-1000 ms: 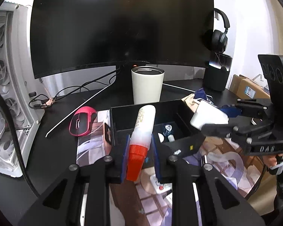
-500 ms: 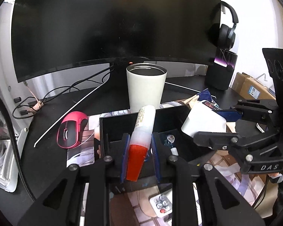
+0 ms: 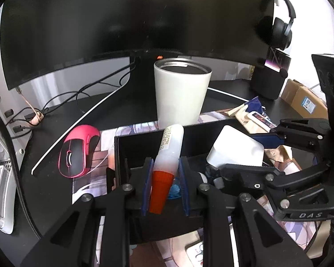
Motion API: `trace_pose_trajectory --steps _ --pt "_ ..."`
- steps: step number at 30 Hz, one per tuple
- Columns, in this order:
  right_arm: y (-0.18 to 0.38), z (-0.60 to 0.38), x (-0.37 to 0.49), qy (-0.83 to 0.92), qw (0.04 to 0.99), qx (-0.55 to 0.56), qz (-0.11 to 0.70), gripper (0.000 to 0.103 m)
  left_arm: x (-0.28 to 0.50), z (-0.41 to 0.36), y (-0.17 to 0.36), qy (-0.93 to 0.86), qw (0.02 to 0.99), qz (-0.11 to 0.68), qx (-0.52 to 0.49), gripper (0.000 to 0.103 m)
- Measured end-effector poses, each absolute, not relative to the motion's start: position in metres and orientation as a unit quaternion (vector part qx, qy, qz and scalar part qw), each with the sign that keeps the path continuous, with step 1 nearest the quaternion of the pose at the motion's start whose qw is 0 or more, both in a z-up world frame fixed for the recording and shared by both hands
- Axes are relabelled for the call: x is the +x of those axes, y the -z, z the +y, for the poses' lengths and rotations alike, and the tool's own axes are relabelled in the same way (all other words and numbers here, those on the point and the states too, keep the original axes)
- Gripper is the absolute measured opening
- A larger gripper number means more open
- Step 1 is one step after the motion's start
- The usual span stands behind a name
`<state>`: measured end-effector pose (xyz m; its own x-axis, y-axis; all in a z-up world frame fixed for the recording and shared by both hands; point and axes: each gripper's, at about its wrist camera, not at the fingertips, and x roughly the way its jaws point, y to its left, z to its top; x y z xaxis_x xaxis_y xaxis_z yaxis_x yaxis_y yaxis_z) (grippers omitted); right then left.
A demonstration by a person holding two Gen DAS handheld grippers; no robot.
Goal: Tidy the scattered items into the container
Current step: 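Lower both items into the black box and open both grippers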
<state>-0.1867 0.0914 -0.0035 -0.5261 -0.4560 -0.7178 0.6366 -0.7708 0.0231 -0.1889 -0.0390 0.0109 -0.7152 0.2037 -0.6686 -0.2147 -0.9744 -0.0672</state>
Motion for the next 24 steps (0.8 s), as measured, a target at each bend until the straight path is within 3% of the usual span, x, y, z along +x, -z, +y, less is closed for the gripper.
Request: trace_pose_trajectory --steps 24 --pt "0.015 0.100 -0.177 0.843 0.327 0.391 0.176 0.044 -0.166 -0.022 -0.003 -0.916 0.112 0.002 -0.386 0.021"
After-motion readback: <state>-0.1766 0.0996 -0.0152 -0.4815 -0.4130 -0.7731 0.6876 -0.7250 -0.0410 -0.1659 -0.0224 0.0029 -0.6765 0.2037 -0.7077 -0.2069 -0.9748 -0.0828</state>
